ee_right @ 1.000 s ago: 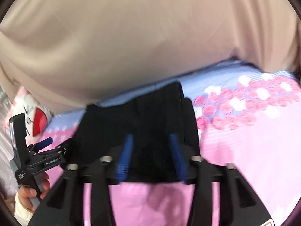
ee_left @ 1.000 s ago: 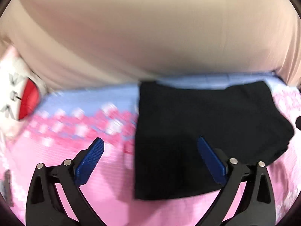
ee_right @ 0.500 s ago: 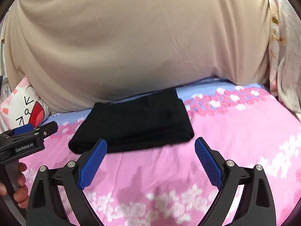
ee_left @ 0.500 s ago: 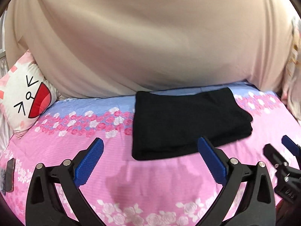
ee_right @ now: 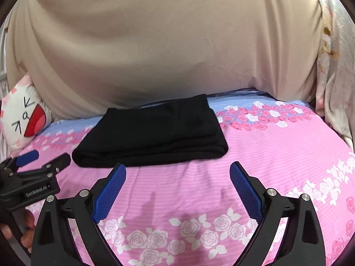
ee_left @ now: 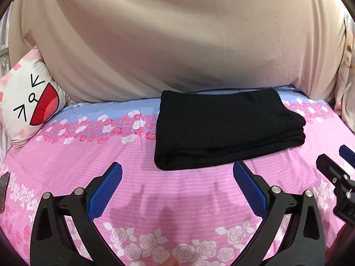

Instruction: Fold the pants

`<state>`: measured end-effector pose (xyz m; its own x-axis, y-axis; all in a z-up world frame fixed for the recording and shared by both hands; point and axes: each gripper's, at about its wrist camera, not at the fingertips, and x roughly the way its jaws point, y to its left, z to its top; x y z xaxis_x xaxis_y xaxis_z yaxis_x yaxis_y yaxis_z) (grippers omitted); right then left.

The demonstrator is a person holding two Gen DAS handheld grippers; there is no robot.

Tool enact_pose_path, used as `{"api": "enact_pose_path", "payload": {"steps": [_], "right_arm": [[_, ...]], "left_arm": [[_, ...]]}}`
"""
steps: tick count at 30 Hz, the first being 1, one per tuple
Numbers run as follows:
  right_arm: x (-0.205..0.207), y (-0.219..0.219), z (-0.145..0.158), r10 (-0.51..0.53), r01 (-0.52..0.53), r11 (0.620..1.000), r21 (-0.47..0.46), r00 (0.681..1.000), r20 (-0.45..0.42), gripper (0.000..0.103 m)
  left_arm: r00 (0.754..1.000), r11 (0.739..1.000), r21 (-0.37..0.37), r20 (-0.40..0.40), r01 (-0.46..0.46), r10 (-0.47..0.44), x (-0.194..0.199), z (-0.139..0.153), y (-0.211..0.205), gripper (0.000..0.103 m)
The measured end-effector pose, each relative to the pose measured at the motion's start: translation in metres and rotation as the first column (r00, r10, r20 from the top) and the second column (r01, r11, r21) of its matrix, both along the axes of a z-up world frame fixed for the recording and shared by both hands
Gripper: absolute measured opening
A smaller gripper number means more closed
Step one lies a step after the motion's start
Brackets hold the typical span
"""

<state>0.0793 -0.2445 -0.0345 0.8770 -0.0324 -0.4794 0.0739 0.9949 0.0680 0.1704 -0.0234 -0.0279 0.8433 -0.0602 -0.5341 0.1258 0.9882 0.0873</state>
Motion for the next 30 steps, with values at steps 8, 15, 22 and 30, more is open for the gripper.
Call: {"api": "enact_pose_path", "payload": {"steps": [8, 15, 22, 30], "right_arm": [[0.0, 0.008, -0.002, 0.005, -0.006, 0.999, -0.042, 1.0, -0.004, 0.093], [0.001, 0.008, -0.002, -0.01, 0.01, 0.999, -0.032, 1.0, -0.01, 0.093], [0.0, 0.008, -0.003, -0.007, 0.007, 0.999, -0.032, 1.0, -0.017, 0.093], [0.001, 0.007, -0.005, -0.009, 0.009, 1.0, -0.02, 1.0, -0.029, 0.093]], "left_arm": [[1.0, 0.999, 0.045, -0.014, -0.02, 0.021, 0.002, -0.006, -0.004, 0.098], [0.999, 1.0, 0.016, -0.033, -0.01, 0.01, 0.004, -0.008, -0.002, 0.098], [0.999, 1.0, 0.005, -0.05, 0.019, -0.018, 0.005, -0.009, -0.005, 0.098], [1.0, 1.0, 0.024, -0.009, -0.007, 0.008, -0.003, -0.012, -0.013, 0.098]]}}
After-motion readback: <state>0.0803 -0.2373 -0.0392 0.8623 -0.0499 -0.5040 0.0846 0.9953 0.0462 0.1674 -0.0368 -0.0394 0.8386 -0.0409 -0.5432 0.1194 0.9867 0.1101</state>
